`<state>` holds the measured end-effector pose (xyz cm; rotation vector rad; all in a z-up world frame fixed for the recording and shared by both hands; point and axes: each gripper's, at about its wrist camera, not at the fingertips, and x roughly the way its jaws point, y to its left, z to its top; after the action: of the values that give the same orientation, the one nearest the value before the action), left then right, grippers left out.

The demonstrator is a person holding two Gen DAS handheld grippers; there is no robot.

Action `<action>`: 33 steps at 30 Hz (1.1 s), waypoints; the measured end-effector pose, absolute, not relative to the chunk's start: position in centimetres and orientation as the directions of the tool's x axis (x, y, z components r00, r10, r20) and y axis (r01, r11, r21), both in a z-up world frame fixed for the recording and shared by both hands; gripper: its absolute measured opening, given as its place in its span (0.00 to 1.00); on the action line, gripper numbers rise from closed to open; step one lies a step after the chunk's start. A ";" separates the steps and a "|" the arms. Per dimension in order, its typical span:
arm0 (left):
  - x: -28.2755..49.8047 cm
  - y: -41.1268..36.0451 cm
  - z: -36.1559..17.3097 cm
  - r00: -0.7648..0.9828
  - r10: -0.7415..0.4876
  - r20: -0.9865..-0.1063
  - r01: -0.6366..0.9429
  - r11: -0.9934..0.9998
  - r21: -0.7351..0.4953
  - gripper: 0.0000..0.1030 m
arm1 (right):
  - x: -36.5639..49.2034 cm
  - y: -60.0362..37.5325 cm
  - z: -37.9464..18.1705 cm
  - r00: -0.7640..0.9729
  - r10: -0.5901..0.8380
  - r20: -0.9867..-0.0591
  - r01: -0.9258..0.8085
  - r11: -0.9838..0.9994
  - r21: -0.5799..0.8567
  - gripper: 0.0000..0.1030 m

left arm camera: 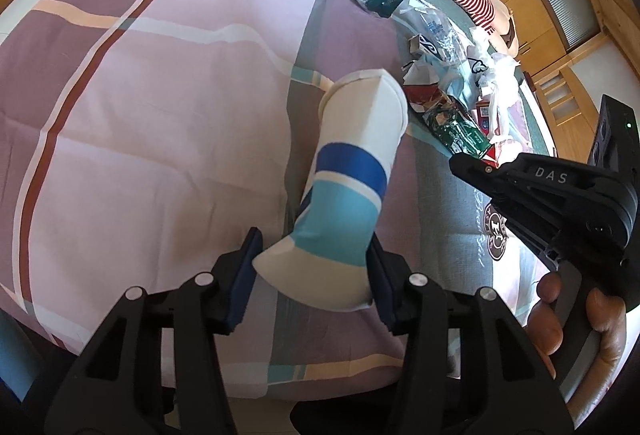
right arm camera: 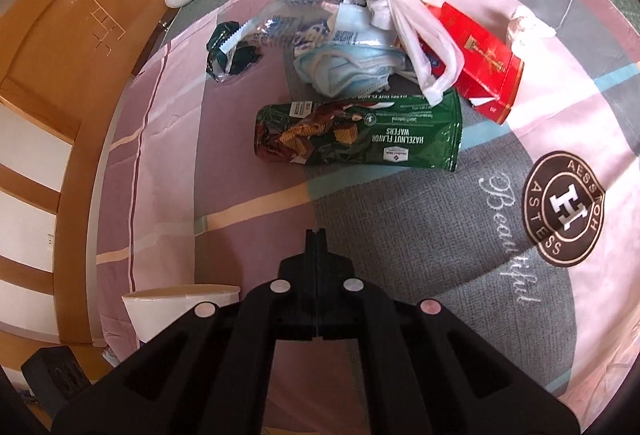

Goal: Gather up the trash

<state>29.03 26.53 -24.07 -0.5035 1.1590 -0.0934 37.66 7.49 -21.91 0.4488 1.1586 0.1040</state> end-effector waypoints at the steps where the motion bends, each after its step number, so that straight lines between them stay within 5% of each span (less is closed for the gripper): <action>1: 29.0 26.5 -24.1 0.410 -0.325 -0.852 -0.184 0.885 -0.427 0.50 | 37.8 7.5 -22.0 0.403 0.311 -0.861 0.151 0.905 0.397 0.01; 33: 28.3 28.1 -23.5 0.429 -0.338 -0.838 -0.216 0.862 -0.458 0.49 | 37.8 6.5 -23.2 0.368 0.328 -0.870 0.210 0.882 0.422 0.01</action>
<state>28.27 28.15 -23.49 -0.5561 1.1415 -0.0812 37.82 6.47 -23.24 0.5163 1.2071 0.0801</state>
